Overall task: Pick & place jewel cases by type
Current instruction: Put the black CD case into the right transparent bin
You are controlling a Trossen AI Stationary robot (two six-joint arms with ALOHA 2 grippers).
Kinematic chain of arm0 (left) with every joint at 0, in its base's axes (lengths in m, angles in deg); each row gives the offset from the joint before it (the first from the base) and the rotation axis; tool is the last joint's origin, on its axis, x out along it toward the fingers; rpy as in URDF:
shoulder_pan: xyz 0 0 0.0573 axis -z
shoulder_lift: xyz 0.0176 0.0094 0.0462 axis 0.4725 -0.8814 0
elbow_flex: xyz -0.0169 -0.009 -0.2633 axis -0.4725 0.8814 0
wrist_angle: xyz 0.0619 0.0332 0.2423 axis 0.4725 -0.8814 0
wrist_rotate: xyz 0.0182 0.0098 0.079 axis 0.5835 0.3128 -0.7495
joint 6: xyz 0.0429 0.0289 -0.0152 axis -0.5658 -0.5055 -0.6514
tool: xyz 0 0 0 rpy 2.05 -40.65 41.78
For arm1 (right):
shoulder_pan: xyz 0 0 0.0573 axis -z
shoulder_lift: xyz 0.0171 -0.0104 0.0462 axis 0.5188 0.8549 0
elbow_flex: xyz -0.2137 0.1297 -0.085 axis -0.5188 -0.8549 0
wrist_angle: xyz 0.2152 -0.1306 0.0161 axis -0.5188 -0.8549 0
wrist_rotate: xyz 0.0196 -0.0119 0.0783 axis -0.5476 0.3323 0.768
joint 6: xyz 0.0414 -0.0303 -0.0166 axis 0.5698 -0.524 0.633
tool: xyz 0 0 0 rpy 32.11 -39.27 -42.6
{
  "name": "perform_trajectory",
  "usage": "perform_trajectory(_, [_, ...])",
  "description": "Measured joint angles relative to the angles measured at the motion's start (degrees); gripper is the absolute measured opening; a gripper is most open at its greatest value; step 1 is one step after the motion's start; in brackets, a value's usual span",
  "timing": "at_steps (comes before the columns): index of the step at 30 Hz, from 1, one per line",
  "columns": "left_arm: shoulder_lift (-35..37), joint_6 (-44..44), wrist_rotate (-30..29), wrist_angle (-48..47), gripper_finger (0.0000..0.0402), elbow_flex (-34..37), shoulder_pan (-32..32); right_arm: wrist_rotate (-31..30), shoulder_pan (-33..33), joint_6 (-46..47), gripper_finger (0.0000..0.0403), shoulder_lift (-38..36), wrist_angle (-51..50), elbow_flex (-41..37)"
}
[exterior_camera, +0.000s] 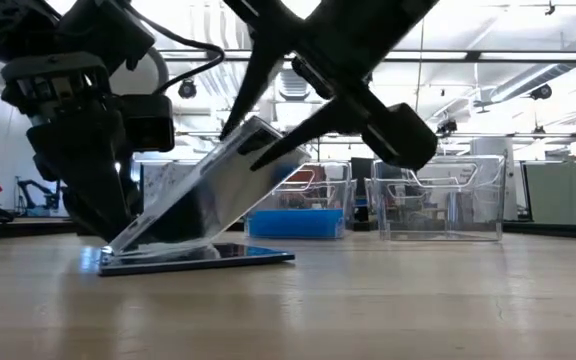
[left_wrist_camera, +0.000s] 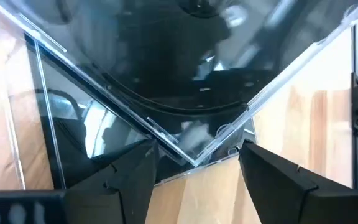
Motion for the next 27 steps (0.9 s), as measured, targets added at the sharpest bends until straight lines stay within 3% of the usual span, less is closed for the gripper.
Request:
perform_trajectory(5, [2.62,-1.4,-0.57,-2.91,0.0213,0.14,0.11,0.58,0.13,0.75,0.0025,-0.79,-0.43,0.0])
perform_trajectory(9, [8.86,-0.52,4.24,-14.22,0.0213,0.14,2.57,-1.07,0.02,0.64,0.0033,-5.47,-8.29,-0.39])
perform_trajectory(13, [16.8,2.49,5.89,-25.08,0.0213,0.23,7.69,-9.18,0.27,-2.28,0.004,-17.16,-25.09,-0.45])
perform_trajectory(16, [21.47,5.45,1.62,-27.2,0.0213,0.23,10.32,-18.15,1.15,1.04,0.0036,-28.69,-42.99,-0.22])
perform_trajectory(20, [24.79,7.11,-5.3,-27.21,0.0213,0.21,10.27,-16.57,6.52,6.55,0.0031,-41.1,-61.41,-3.6])
perform_trajectory(22, [25.23,6.85,-8.01,-27.05,0.0213,0.21,9.45,-11.03,12.08,2.02,0.0033,-46.04,-59.17,-8.19])
perform_trajectory(24, [25.2,6.59,-8.88,-27.19,0.0213,0.21,8.47,-5.29,17.67,-4.61,0.0041,-50.01,-49.52,-13.94])
perform_trajectory(27, [24.87,6.38,-8.93,-27.11,0.0213,0.21,7.58,-1.88,24.27,-9.75,0.0064,-53.86,-38.84,-22.57])
